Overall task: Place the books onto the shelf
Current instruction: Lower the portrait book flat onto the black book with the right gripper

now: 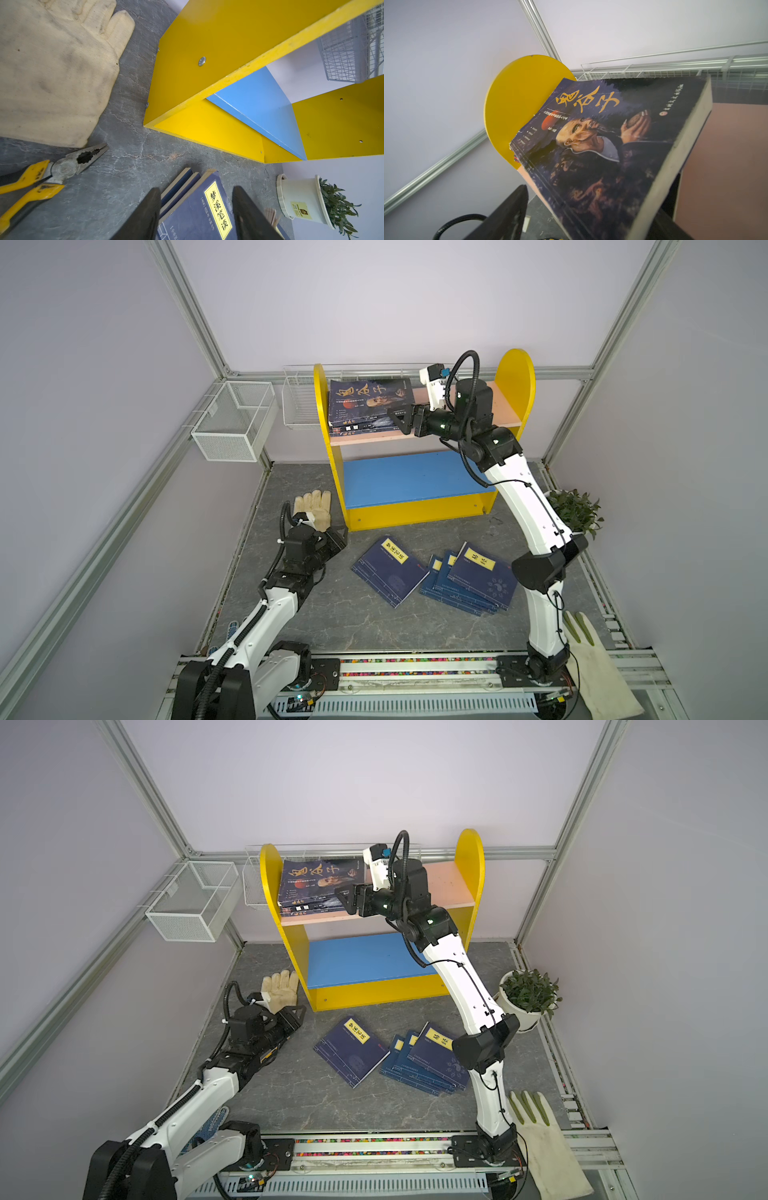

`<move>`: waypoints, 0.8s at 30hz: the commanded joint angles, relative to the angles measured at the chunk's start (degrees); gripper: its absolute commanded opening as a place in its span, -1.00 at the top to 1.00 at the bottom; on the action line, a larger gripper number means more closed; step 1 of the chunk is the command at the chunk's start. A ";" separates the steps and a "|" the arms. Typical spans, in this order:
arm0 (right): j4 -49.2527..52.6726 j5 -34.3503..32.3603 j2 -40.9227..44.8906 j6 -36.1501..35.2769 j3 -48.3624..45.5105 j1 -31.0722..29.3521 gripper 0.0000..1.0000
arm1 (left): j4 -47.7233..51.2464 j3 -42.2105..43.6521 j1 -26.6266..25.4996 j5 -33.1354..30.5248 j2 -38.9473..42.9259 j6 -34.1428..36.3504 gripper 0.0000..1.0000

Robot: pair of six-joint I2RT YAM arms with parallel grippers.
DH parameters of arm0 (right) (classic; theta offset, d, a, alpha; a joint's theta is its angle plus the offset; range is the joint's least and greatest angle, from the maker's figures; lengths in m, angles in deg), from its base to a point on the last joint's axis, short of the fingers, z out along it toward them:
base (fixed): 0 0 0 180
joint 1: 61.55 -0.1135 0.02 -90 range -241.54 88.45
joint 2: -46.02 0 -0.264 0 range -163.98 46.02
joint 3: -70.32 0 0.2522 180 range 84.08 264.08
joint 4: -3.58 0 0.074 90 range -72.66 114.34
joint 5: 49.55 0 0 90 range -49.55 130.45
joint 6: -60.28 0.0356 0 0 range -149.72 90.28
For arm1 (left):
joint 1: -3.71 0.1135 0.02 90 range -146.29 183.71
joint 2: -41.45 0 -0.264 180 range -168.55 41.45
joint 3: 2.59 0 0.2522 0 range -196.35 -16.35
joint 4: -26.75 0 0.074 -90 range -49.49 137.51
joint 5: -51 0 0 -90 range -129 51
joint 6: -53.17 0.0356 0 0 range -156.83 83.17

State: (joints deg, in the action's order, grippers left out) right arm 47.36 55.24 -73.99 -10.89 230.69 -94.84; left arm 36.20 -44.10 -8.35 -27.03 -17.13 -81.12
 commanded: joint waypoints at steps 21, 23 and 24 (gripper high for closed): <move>7.70 -11.07 3.26 -11.49 -0.57 -1.98 -0.96 | 2.03 -1.31 0.07 -0.62 -0.40 0.96 -0.10; 5.96 -5.74 4.08 -8.17 -2.09 -0.14 -0.98 | 2.03 -1.19 0.15 -0.63 -0.37 1.03 -0.10; 4.77 -3.64 4.53 -6.69 -3.12 0.73 -0.99 | 2.01 -1.08 0.10 -0.69 -0.33 1.04 -0.10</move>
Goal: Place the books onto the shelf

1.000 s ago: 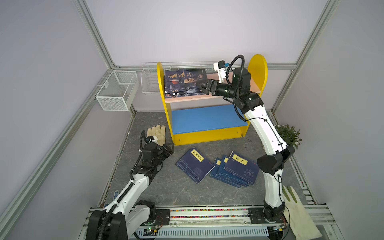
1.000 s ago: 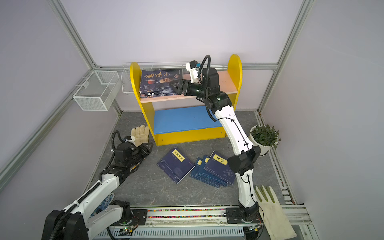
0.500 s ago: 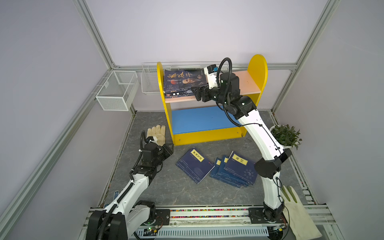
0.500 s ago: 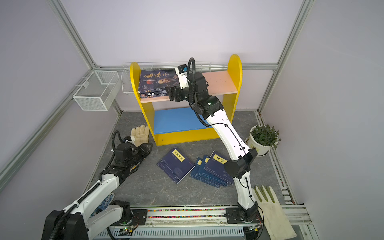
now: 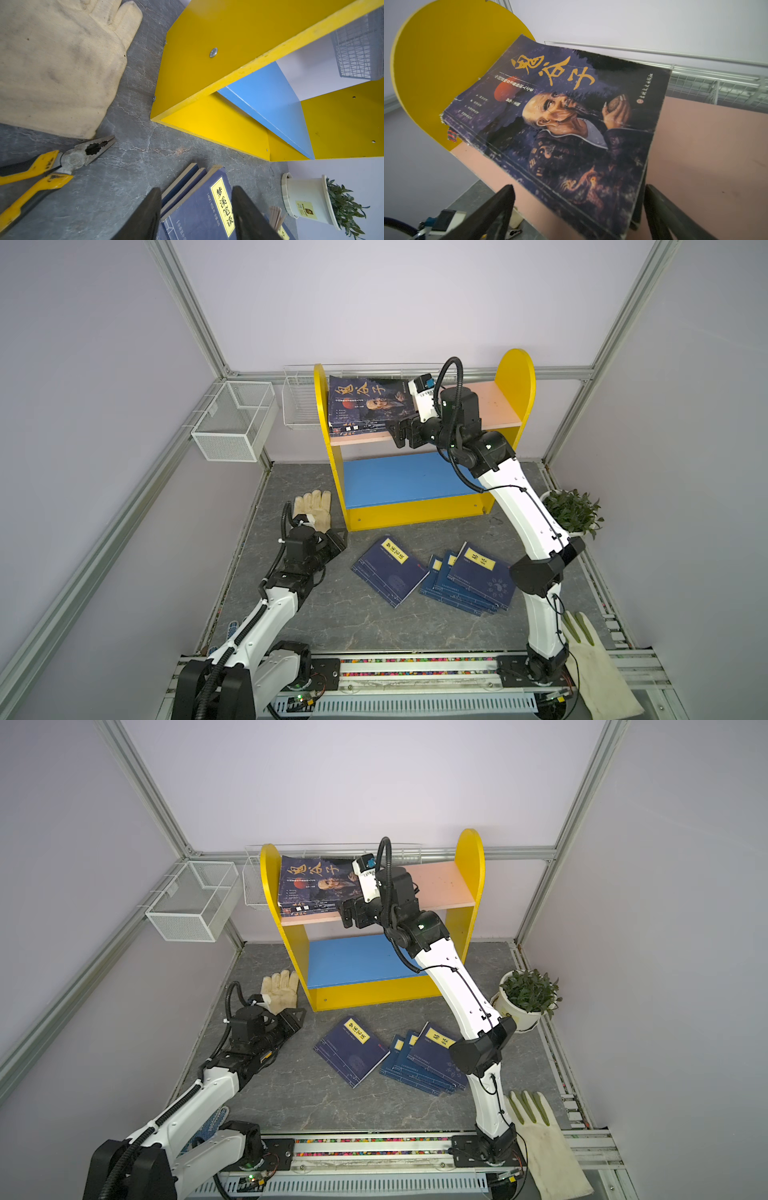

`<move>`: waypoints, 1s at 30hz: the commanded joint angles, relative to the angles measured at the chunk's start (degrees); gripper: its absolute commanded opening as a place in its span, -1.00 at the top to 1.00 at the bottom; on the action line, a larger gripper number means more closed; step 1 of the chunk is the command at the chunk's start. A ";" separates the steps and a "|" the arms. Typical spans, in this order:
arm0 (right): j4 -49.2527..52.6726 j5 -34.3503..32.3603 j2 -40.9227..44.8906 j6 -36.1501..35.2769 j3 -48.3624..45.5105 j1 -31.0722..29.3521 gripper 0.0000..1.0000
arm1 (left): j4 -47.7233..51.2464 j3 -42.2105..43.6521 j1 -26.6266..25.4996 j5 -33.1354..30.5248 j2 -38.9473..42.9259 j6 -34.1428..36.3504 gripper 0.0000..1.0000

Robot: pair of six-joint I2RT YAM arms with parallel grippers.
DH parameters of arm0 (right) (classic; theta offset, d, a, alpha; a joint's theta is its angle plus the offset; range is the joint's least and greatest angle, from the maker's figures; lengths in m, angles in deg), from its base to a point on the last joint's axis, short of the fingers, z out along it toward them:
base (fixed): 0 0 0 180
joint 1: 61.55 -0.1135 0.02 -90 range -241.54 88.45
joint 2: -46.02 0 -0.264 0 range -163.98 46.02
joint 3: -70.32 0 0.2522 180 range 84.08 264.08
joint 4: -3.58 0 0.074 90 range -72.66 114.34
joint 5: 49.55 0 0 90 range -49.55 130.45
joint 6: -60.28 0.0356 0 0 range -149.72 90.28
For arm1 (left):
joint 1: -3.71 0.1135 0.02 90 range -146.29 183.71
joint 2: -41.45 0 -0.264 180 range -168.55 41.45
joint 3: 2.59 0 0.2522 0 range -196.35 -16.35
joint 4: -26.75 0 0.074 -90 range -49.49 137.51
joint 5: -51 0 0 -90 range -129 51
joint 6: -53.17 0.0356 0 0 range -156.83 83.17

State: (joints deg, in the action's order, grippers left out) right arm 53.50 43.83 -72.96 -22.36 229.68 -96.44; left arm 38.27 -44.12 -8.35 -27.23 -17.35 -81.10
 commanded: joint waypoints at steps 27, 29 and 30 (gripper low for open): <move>-2.55 22.47 -3.44 10.74 1.08 4.47 -0.34 | -0.84 -0.27 0.14 -0.86 0.28 1.38 -0.10; -2.25 22.30 -3.40 10.32 1.03 4.10 -0.23 | -0.84 -0.27 0.10 -0.83 0.20 1.38 -0.10; -2.26 22.24 -3.38 10.23 1.05 3.98 -0.13 | -0.84 -0.27 0.08 -0.86 0.18 1.37 -0.10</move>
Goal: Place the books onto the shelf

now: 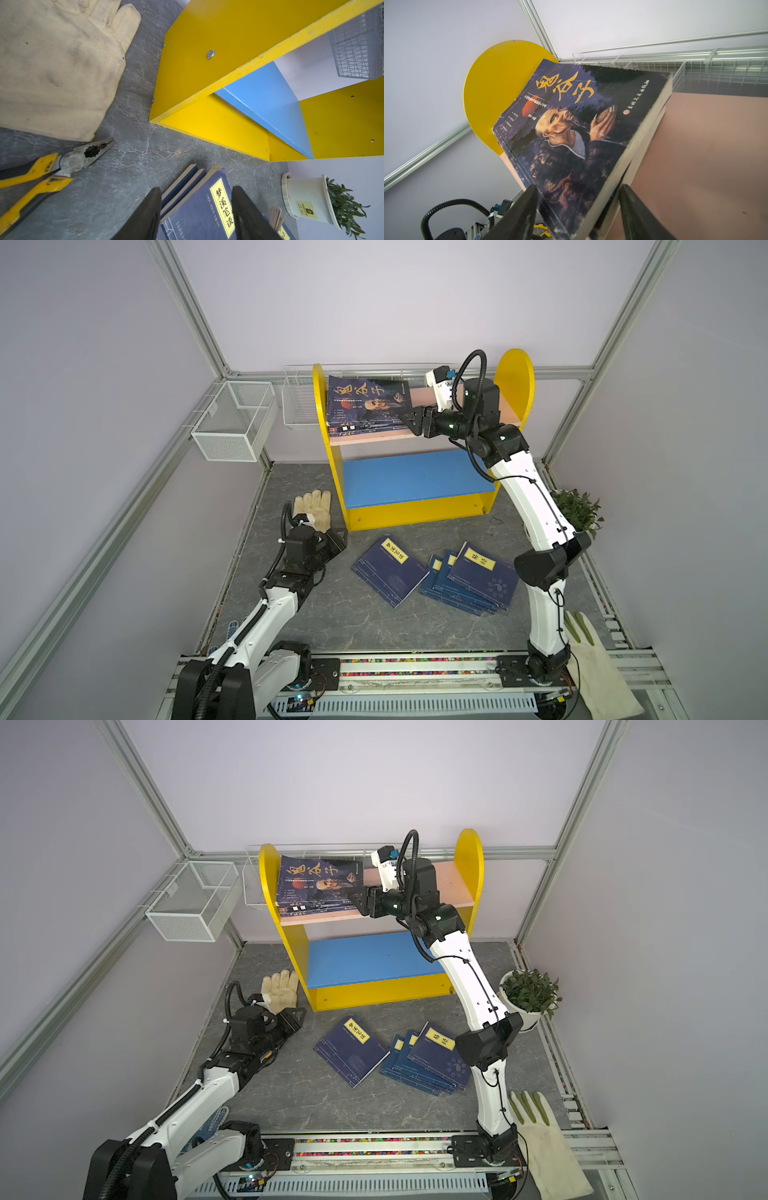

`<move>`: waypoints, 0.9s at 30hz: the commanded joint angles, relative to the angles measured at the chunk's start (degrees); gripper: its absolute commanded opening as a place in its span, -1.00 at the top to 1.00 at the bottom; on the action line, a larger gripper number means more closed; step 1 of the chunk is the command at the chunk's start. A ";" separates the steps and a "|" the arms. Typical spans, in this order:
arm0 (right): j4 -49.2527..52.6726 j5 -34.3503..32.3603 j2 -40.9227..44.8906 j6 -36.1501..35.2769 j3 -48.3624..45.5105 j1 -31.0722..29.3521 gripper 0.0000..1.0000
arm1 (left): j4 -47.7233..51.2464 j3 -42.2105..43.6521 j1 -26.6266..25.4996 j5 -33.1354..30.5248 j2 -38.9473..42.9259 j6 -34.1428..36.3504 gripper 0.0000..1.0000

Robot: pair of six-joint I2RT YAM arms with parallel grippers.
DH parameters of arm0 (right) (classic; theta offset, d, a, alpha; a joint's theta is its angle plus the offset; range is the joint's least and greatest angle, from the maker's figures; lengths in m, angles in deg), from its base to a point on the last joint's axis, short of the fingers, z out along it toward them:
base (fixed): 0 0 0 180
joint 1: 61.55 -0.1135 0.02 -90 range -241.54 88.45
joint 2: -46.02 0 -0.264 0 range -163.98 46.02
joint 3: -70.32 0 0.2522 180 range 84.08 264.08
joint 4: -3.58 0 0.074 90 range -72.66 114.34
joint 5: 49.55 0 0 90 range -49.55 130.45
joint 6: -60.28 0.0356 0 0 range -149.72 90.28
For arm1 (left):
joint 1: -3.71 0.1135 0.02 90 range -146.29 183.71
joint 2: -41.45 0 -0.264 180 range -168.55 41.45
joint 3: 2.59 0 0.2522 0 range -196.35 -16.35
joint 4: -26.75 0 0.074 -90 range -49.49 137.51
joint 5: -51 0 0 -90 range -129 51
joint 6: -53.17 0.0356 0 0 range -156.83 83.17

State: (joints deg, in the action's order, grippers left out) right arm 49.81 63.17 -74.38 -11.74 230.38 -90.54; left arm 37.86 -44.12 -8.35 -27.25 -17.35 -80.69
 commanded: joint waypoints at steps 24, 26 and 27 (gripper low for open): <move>6.54 -3.86 2.55 -10.58 -1.98 -2.27 -0.55 | 0.51 -0.09 0.08 -1.16 1.03 1.35 -0.10; 8.17 -3.65 2.45 -12.09 -1.98 -2.29 -0.55 | 0.30 -0.09 0.06 -0.96 0.59 1.40 -0.09; 9.01 -3.70 2.36 -12.84 -1.96 -2.26 -0.55 | 0.20 -0.18 0.09 -0.81 0.45 1.36 -0.10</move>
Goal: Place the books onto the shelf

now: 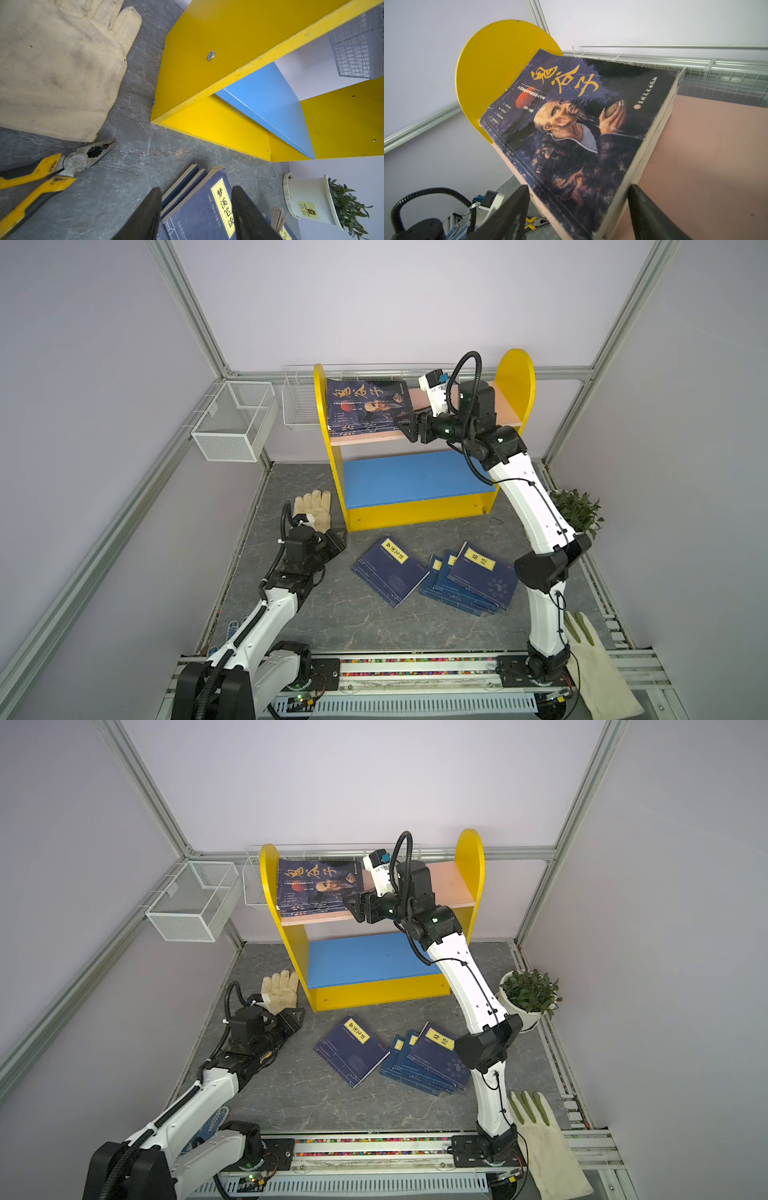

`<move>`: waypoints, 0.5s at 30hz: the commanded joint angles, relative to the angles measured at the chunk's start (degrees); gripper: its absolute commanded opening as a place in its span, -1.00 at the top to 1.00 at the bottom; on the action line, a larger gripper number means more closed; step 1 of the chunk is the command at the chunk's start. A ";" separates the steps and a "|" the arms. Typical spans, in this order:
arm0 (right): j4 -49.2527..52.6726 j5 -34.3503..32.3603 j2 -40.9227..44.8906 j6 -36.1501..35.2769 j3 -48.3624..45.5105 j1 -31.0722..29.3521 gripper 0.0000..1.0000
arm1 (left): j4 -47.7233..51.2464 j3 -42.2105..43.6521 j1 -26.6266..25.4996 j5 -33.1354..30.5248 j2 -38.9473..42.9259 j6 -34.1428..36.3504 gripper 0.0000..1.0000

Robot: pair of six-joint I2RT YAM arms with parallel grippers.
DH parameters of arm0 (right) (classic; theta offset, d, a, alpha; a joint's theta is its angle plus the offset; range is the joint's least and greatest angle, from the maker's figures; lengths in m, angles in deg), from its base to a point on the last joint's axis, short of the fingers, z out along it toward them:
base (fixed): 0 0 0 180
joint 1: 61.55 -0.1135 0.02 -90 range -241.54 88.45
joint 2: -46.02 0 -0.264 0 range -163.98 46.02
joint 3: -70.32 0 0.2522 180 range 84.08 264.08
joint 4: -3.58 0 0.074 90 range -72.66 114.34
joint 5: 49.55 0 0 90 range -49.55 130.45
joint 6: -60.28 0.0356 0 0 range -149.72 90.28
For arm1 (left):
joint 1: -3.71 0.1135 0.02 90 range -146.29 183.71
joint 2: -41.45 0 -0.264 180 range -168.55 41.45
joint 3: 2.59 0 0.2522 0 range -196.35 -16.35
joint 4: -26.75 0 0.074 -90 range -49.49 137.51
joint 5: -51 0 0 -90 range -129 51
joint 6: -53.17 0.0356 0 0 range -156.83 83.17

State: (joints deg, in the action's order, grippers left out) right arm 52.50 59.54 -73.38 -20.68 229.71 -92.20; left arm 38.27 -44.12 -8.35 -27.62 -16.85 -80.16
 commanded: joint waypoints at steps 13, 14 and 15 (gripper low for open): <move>4.24 0.93 -1.05 -3.72 -1.04 -1.18 -0.41 | 0.00 -0.18 0.07 -0.61 -0.01 0.84 -0.09; 3.97 1.02 -1.19 -3.59 -0.96 -1.28 -0.39 | 0.02 -0.18 0.11 -0.62 -0.05 0.83 -0.09; 3.63 1.17 -1.32 -3.38 -0.96 -1.40 -0.36 | 0.02 -0.18 0.08 -0.68 -0.04 0.88 -0.09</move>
State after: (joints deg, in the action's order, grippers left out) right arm 53.99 58.69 -73.25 -24.83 229.71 -92.44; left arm 38.29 -44.12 -8.35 -27.62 -16.98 -80.03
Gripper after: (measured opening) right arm 0.688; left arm 0.546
